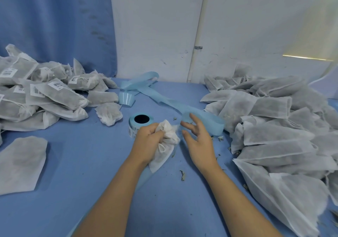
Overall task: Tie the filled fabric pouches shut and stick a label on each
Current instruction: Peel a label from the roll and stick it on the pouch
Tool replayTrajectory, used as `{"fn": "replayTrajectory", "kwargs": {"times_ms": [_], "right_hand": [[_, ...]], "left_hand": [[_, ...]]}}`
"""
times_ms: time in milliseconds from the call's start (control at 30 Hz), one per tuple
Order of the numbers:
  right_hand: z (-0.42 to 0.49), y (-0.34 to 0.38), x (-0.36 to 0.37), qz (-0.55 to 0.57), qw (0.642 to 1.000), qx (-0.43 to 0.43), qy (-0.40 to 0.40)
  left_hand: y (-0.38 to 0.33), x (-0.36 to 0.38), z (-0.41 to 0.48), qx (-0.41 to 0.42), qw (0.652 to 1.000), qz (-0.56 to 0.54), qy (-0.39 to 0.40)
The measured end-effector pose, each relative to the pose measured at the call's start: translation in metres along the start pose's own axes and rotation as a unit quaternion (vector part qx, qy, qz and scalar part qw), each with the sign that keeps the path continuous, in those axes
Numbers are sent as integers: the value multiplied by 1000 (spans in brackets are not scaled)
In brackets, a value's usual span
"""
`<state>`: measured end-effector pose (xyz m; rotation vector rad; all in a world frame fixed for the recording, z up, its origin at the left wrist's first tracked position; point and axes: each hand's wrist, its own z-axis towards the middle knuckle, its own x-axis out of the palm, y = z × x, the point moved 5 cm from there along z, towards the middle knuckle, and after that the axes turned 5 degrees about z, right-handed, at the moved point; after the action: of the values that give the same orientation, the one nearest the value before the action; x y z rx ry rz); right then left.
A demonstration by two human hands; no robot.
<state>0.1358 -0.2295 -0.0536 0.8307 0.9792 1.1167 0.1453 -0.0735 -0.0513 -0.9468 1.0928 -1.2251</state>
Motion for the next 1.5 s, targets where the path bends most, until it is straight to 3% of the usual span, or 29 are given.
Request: {"fn": "replayTrajectory", "kwargs": {"times_ms": [633, 1000, 1200, 1500], "right_hand": [[2, 0, -7, 77, 994, 37, -65], [2, -5, -25, 179, 961, 58, -200], [1, 3, -19, 195, 962, 58, -181], [1, 16, -9, 272, 950, 40, -147]], "left_hand": [[1, -1, -1, -2, 1000, 19, -20], [-7, -6, 2, -50, 996, -35, -63], [-18, 3, 4, -53, 991, -115, -44], [-17, 4, 2, -61, 992, -106, -41]]}}
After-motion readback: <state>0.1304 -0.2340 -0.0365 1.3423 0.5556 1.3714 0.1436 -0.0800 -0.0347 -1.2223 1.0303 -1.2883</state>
